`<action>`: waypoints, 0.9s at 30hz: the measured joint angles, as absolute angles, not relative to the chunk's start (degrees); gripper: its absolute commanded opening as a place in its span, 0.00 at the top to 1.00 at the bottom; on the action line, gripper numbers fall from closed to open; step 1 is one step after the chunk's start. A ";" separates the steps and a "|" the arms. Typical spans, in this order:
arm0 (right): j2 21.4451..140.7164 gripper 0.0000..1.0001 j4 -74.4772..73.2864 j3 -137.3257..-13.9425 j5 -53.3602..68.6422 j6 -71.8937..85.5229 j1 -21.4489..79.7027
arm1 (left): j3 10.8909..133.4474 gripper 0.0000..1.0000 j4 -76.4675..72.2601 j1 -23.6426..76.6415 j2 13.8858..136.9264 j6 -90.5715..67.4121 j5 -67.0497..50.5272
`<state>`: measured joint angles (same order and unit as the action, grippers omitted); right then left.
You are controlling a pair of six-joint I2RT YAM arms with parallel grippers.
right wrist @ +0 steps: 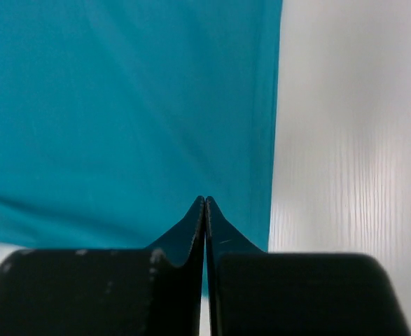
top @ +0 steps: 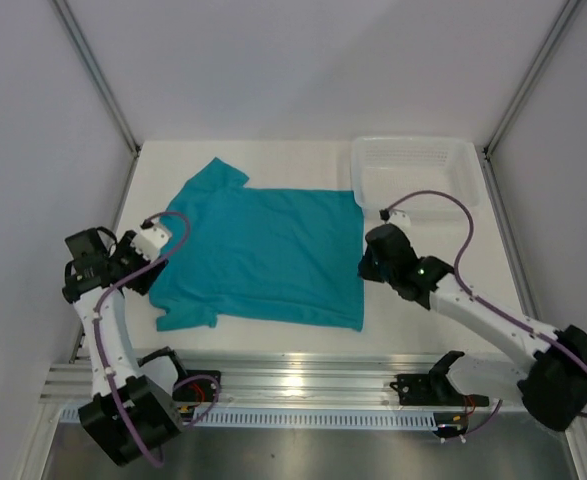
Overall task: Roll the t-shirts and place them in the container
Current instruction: Flatten the tshirt
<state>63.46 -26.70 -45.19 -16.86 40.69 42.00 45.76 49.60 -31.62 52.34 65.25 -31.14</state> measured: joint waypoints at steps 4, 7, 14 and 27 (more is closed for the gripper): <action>77.60 1.00 -20.86 -53.45 -14.72 32.36 36.71 | 48.25 0.36 38.94 -22.61 59.99 53.28 -24.03; 88.90 1.00 -19.99 -62.85 -13.65 27.70 36.16 | 52.53 0.37 35.29 -18.68 70.54 47.11 -18.06; 106.48 1.00 -21.52 -76.51 -10.33 22.06 35.77 | 56.40 0.38 33.54 -14.90 81.84 42.83 -11.07; 121.43 1.00 -30.20 -89.06 -8.29 17.26 31.99 | 60.58 0.43 35.68 -2.63 96.77 39.18 -8.51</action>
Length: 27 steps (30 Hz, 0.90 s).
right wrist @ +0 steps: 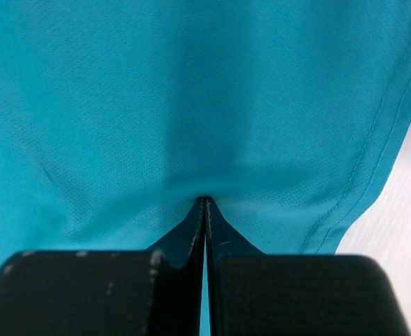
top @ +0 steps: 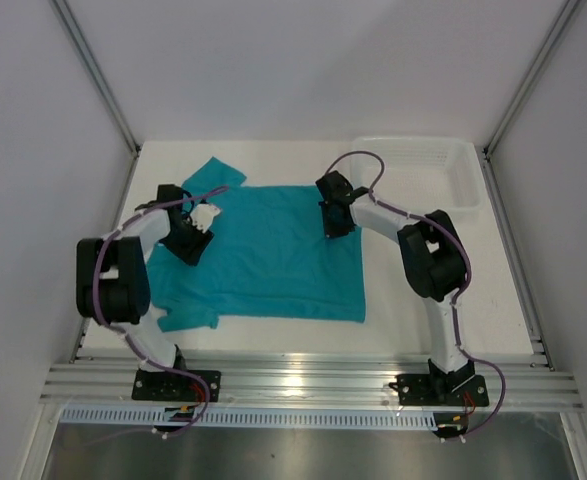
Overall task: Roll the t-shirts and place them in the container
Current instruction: Flatten the tshirt
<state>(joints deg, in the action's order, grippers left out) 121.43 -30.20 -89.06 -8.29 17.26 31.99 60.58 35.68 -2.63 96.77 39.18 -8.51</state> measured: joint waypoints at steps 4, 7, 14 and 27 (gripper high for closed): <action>127.13 1.00 -31.66 -97.84 -7.64 16.91 30.72 | 67.02 0.43 37.23 -2.76 104.25 36.53 -6.48; 131.87 1.00 -32.97 -105.49 -7.51 17.72 29.78 | 74.13 0.43 39.00 -2.74 108.47 34.72 -4.91; 136.66 1.00 -35.75 -114.30 -3.27 19.40 28.12 | 90.30 0.40 41.06 -2.74 116.51 32.38 -2.48; 113.82 0.67 -37.36 -90.67 1.89 19.62 30.37 | 67.59 0.33 50.43 -2.74 72.23 49.58 -6.11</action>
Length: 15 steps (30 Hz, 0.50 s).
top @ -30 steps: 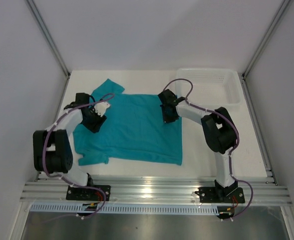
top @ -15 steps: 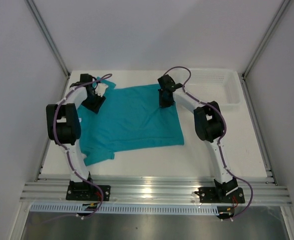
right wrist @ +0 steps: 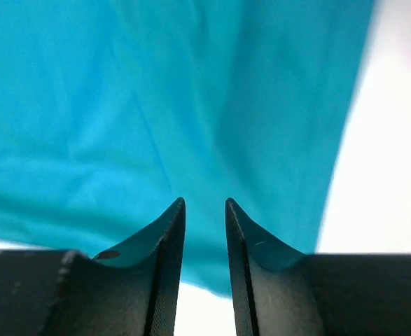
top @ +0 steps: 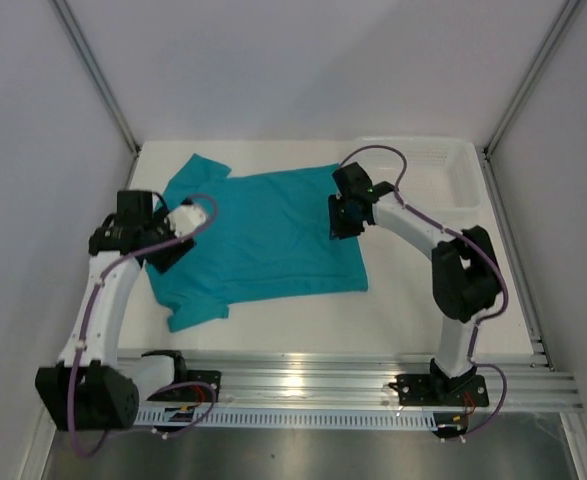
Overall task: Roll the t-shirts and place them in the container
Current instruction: Flatten the tshirt
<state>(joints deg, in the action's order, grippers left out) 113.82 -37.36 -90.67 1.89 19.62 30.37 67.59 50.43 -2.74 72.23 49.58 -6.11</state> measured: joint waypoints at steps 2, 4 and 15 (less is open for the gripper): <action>106.10 0.68 -36.56 -82.87 2.07 20.18 30.24 | 59.16 0.33 54.02 -2.76 63.55 51.68 -4.67; 100.82 0.72 -35.64 -77.14 2.44 20.86 30.02 | 54.35 0.33 55.66 -3.36 62.17 49.87 -2.76; 98.41 0.54 -34.39 -62.89 2.26 25.15 27.27 | 65.49 0.30 51.70 -14.63 93.60 30.20 1.96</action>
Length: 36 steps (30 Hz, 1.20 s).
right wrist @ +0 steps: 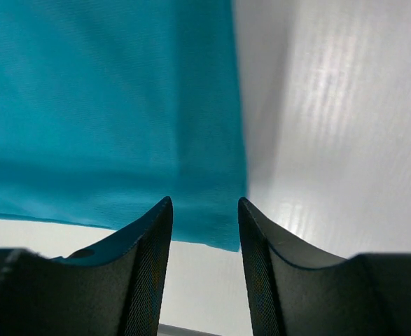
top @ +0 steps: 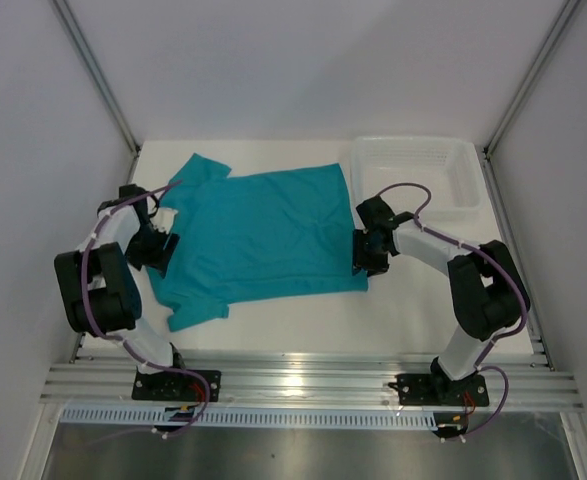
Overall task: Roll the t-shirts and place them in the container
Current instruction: Flatten the tshirt
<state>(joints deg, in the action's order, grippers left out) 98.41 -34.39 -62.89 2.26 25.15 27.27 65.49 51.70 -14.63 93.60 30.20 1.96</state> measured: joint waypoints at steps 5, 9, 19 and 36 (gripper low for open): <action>97.89 0.53 -33.71 -61.63 1.91 27.46 25.36 | 67.00 0.30 49.39 -14.83 100.64 27.94 2.96; 97.97 0.56 -32.12 -59.92 2.63 28.97 25.28 | 68.25 0.30 46.96 -16.16 105.38 26.94 3.68; 99.39 0.92 -29.02 -58.59 5.45 31.38 25.50 | 70.70 0.80 47.75 -17.52 107.77 26.74 1.54; 102.78 0.66 -25.78 -61.89 9.26 31.86 28.16 | 87.05 0.35 43.77 -17.52 114.83 29.17 1.96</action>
<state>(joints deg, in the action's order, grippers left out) 102.78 -25.78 -61.89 9.26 31.86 28.16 87.05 43.77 -17.52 114.83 29.17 1.96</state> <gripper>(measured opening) 0.271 0.546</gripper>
